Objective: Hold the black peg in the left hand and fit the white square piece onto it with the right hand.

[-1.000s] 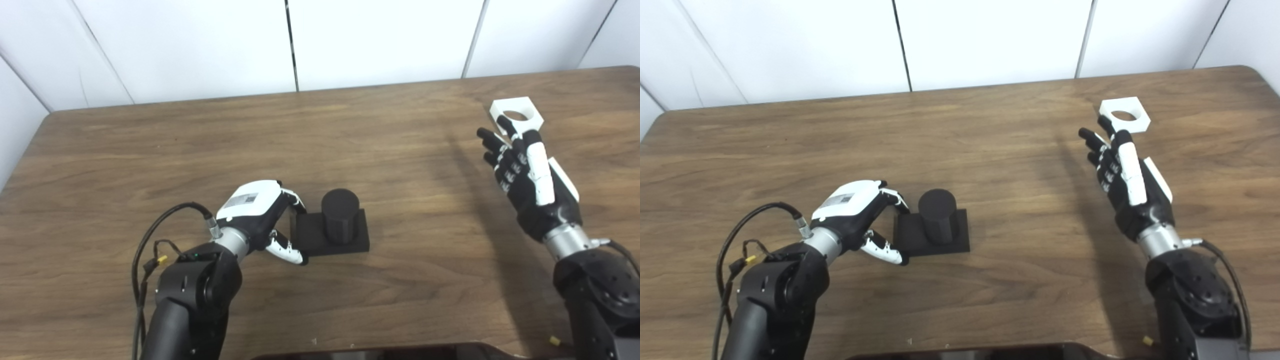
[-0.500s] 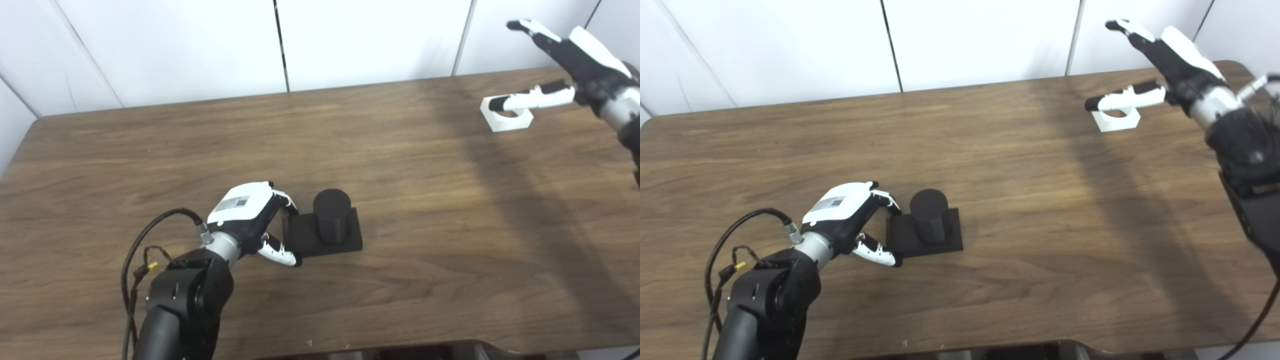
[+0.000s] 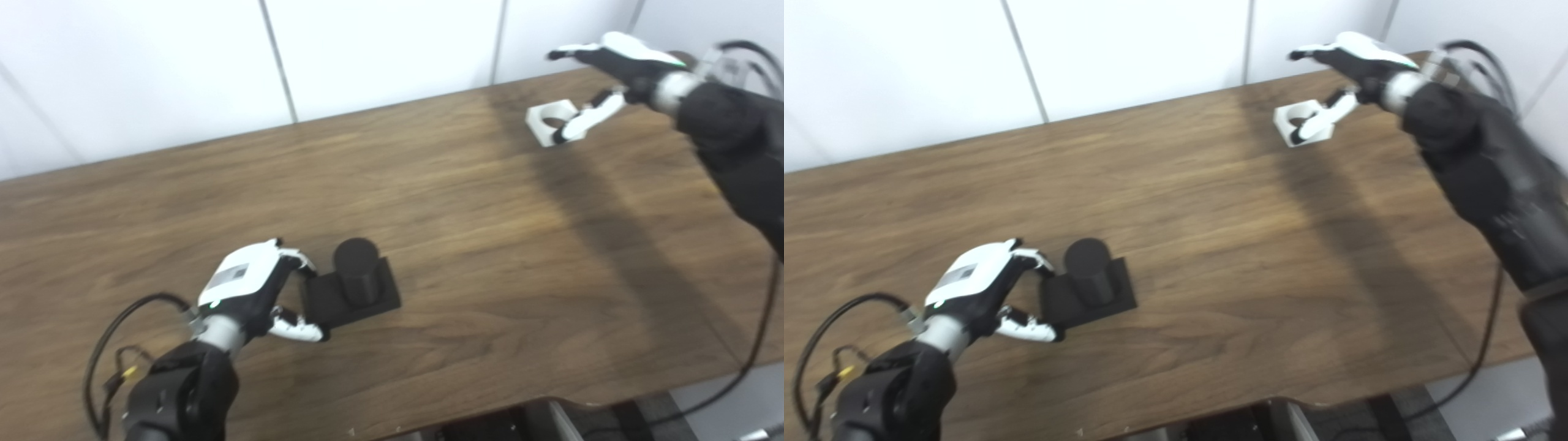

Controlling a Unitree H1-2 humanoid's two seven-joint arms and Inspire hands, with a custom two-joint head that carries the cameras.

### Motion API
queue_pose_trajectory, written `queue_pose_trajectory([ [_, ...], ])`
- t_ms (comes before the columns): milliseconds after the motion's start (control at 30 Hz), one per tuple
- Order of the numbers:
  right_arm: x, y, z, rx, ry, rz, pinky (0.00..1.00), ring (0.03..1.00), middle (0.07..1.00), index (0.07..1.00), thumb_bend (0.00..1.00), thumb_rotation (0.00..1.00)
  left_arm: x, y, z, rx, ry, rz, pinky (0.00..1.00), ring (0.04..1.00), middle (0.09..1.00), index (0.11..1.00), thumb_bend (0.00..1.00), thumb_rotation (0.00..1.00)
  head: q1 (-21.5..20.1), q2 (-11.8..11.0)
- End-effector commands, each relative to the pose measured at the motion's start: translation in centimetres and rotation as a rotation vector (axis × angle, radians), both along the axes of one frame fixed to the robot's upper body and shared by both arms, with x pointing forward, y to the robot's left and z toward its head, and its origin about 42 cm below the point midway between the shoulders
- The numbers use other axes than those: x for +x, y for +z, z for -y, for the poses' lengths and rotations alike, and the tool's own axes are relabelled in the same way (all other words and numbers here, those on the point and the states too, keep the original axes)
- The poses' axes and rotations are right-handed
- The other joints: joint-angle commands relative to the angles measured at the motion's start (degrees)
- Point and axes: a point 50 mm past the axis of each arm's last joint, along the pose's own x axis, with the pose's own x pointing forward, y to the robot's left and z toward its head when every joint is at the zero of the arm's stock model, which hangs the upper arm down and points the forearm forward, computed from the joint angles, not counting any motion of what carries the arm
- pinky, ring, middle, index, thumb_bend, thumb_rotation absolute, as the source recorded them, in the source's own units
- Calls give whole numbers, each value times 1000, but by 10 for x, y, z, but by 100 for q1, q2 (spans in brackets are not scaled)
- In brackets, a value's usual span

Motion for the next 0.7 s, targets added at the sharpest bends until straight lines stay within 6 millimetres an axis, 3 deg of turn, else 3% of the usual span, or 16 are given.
queue_pose_trajectory([
  [0,9,44,2,-94,5,70,998,1000,957,916,1000,237,-5,-15,-18,73,18,-70,1000,998,869,486,517,50,-99,-40],
  [267,23,48,-7,-165,-24,20,1000,1000,964,917,1000,194,-6,-20,-28,45,18,-65,1000,974,852,485,516,51,-613,-466],
  [533,38,29,-8,-278,-29,-25,1000,1000,967,930,1000,247,-7,-26,-31,78,17,-69,1000,971,846,486,517,51,-861,-936],
  [667,42,24,-8,-297,-54,-48,1000,1000,988,937,1000,242,-9,-28,-34,75,23,-71,1000,970,842,486,517,50,-917,-984],
])
